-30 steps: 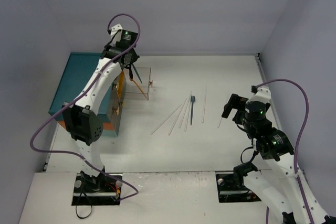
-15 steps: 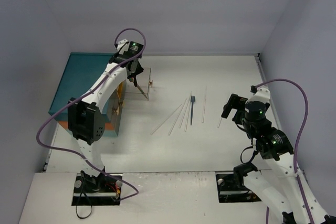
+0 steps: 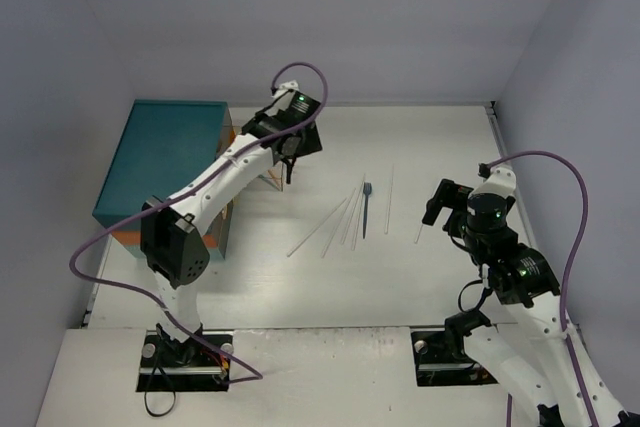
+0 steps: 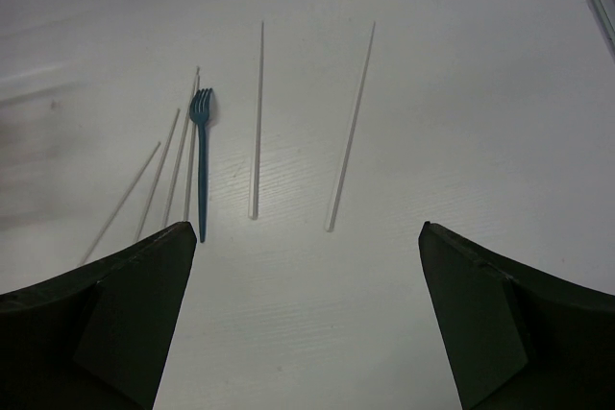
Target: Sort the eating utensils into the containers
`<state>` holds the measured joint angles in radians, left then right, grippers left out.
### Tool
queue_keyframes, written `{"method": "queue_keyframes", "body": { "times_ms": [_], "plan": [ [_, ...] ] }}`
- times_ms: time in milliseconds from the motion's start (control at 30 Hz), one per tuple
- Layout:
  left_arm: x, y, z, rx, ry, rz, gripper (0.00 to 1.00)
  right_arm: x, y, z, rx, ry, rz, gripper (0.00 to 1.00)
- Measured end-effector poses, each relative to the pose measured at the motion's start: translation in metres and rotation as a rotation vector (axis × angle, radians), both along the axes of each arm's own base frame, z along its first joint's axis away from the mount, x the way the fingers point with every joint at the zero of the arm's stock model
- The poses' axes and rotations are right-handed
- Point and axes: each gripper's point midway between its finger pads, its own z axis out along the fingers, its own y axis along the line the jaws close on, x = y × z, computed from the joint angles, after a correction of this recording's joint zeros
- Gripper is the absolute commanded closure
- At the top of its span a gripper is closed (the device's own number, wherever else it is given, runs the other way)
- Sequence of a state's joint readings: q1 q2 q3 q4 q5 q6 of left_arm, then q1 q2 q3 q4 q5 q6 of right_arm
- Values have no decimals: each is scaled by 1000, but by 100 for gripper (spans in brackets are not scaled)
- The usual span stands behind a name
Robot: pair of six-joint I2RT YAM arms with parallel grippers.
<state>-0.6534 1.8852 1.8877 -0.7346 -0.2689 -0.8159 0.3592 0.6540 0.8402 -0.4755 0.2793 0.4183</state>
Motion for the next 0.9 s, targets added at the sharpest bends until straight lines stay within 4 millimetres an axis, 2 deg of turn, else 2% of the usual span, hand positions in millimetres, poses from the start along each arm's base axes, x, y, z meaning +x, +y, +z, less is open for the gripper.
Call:
{"method": "queue_keyframes", "body": {
  "times_ms": [100, 233, 333, 467, 600, 733, 800, 900],
  "plan": [
    [-18, -50, -16, -13, 36, -118, 55, -2, -2, 5, 2, -19, -9, 0],
    [-40, -106, -56, 5, 109, -255, 56, -4, -5, 20, 14, -66, -17, 0],
    [-56, -138, -90, 34, 162, -329, 59, -7, -8, 35, 27, -113, -22, 0],
    [-71, -164, -124, 70, 204, -392, 63, -13, -12, 53, 38, -171, -30, 0],
    [-75, -176, -140, 89, 220, -415, 68, -15, -15, 58, 36, -191, -35, 2],
    [-70, -168, -137, 118, 199, -397, 68, -11, -11, 53, 34, -166, -22, 4],
    [-66, -155, -129, 131, 183, -376, 67, -4, -4, 44, 35, -122, -6, 7],
    [-60, -118, -111, 158, 171, -324, 66, 10, 10, 20, 28, -12, 22, 11]
  ]
}}
